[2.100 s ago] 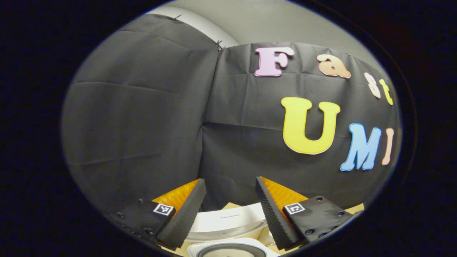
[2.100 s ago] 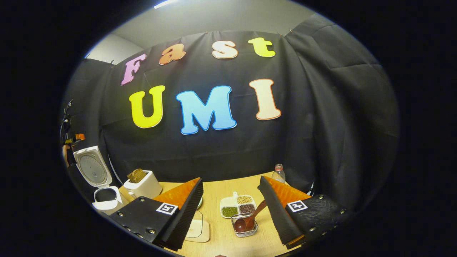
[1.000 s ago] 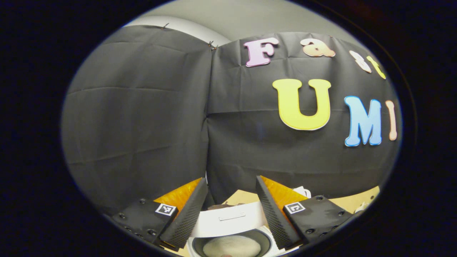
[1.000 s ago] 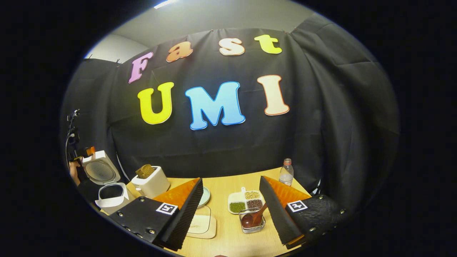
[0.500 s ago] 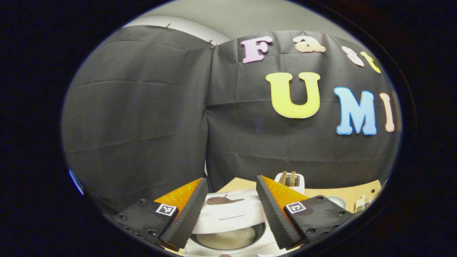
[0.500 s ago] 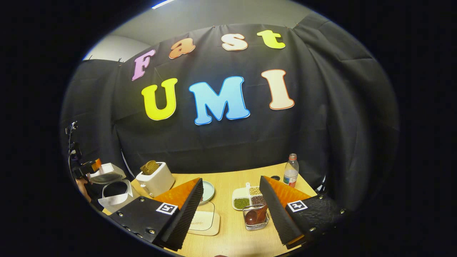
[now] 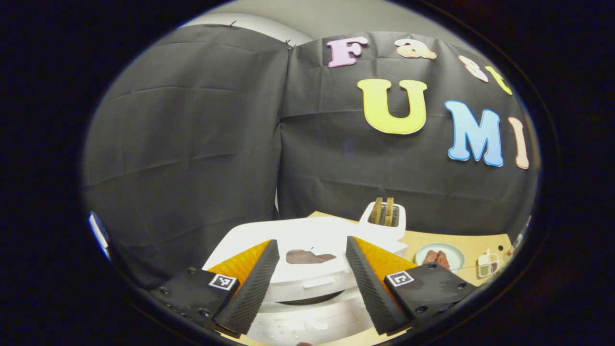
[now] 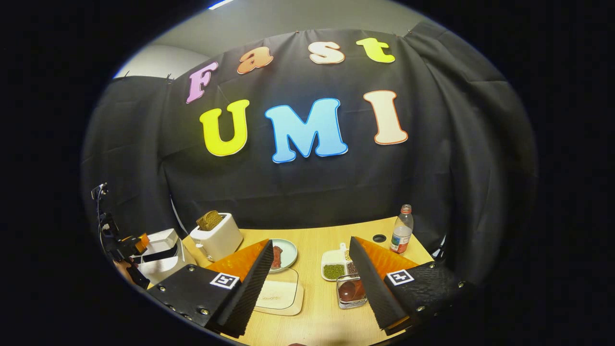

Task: Close the left gripper, press the button to open the rice cooker; take a wooden spoon from the chopstick holder with the right hand, scoop a spoonful of rice and pour it into the rice cooker, then put the wooden spoon back into the chopstick holder.

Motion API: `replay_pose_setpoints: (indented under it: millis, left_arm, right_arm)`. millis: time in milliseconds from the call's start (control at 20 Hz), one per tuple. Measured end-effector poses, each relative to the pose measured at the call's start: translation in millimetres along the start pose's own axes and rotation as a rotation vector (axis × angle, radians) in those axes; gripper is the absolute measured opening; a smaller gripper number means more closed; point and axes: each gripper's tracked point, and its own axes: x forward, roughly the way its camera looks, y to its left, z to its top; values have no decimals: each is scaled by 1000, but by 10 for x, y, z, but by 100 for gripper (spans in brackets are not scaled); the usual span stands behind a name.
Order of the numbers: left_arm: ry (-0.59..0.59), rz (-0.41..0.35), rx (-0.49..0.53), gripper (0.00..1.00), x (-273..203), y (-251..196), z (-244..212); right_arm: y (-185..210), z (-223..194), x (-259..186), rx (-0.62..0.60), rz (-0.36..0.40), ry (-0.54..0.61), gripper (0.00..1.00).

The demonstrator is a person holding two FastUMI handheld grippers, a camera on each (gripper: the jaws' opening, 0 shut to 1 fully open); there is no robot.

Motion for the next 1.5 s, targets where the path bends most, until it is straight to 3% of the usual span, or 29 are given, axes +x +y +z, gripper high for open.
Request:
replay_pose_setpoints:
  millis: [450,500,700,800,1000,1250,1500]
  left_arm:
    - [145,-23,36,98,32,-92,-652]
    - [98,-37,49,100,14,-81,-537]
    - [113,-85,20,100,-53,-75,-459]
    - [48,-76,24,100,-121,-39,-202]
    - [-59,-134,37,96,-452,-307,498]
    - [-213,-315,46,96,-1344,-1220,1574]
    - [-232,-448,53,96,-2079,-2013,1937]
  right_arm:
    - [100,-45,-22,-5,17,14,96]
    - [98,-47,-30,0,15,14,96]
    - [84,-52,-65,8,7,11,96]
    - [49,21,-91,0,-3,-10,96]
    - [48,299,-168,-17,-12,-67,96]
    - [63,835,-367,-52,-13,-153,96]
    - [142,1257,-611,-69,-21,-214,95]
